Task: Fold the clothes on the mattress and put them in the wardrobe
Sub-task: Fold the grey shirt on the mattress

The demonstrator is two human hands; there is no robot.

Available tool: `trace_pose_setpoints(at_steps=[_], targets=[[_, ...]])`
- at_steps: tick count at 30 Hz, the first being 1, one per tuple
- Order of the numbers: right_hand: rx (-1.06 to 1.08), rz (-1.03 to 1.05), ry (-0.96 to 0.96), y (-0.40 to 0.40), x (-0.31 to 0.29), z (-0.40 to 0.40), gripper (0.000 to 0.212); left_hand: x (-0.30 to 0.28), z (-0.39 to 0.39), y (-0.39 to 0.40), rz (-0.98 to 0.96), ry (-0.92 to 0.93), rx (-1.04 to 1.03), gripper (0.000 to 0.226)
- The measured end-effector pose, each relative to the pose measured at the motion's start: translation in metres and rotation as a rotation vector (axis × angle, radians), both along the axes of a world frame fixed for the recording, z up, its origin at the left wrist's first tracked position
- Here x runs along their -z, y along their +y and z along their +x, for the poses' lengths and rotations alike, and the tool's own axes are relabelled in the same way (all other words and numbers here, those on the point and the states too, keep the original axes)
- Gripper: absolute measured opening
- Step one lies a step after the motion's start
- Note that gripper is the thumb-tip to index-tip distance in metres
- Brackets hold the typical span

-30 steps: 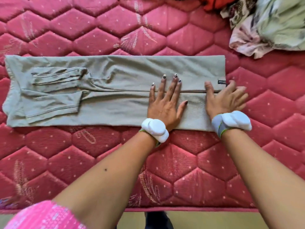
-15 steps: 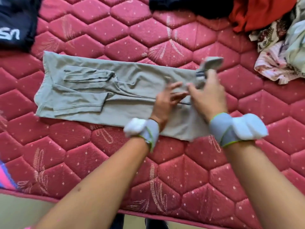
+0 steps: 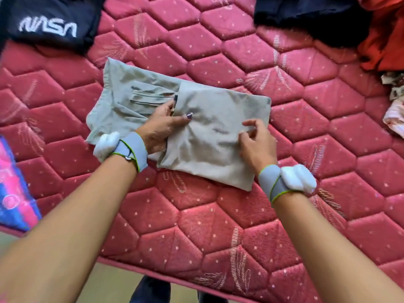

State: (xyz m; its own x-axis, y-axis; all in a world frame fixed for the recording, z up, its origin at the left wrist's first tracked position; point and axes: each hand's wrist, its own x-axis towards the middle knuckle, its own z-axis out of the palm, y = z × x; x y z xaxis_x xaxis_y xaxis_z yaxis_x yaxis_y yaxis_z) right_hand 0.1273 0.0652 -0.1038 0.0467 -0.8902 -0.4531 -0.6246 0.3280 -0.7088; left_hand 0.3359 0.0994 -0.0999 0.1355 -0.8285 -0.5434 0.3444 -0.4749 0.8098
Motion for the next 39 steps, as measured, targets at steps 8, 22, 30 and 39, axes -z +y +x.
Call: trace_pose_setpoints(at_steps=[8, 22, 30, 39], targets=[[0.297, -0.052, 0.414, 0.016, 0.009, 0.007, 0.058, 0.036, -0.006, 0.019, -0.368, -1.678, 0.397, 0.055], [-0.055, 0.339, -0.649, -0.017, -0.095, 0.156, 0.036, -0.035, 0.066, 0.002, -0.063, 0.613, 0.033, 0.083], [-0.175, -0.228, 0.273, 0.010, -0.012, 0.187, 0.043, -0.004, 0.180, 0.029, 0.187, 0.125, 0.092, 0.060], [-0.254, -0.313, 0.413, 0.039, 0.011, 0.203, 0.059, -0.012, 0.210, 0.045, -0.183, -0.448, 0.094, 0.042]])
